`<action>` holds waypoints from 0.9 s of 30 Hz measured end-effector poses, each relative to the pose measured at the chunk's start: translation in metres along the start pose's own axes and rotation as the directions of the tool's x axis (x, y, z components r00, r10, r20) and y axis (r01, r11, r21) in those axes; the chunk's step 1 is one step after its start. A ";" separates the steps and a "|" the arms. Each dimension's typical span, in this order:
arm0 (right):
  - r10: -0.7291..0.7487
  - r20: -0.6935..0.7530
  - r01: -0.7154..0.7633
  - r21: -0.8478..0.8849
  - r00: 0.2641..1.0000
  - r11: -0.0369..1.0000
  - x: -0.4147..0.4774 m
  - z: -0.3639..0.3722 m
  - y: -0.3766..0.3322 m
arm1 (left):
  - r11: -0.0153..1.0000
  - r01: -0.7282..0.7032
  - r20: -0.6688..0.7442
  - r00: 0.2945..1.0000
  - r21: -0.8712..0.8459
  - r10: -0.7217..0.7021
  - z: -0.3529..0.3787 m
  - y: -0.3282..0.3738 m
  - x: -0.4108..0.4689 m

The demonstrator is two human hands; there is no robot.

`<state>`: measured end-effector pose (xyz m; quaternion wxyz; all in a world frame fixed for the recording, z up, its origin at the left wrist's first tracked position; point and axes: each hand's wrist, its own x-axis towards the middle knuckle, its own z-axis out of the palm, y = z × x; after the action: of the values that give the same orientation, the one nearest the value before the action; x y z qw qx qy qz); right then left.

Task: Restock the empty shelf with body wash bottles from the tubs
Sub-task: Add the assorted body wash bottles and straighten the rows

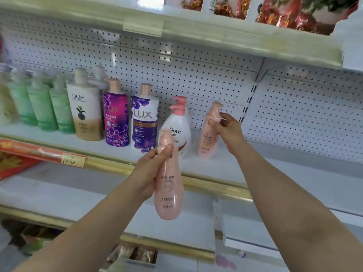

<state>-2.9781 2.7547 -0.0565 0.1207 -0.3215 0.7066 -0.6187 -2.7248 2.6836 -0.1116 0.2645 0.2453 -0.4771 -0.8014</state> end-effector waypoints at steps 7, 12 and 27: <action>0.061 -0.017 -0.061 0.019 0.998 0.998 0.017 0.007 0.004 | 0.999 -0.009 0.010 1.000 0.042 0.009 0.001 0.008 0.007; 0.067 -0.081 -0.065 0.026 0.994 0.998 0.015 0.007 0.006 | 0.995 -0.023 0.038 0.999 0.093 0.019 0.000 0.019 0.011; 0.109 0.498 -0.087 -0.067 0.860 0.994 -0.081 -0.009 -0.038 | 0.995 -0.092 0.085 0.992 0.042 0.089 0.075 0.048 0.030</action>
<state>-2.9096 2.8094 -0.0369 0.3243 -0.4370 0.6793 -0.4923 -2.7864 2.6922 -0.0405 0.2749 0.1960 -0.5166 -0.7869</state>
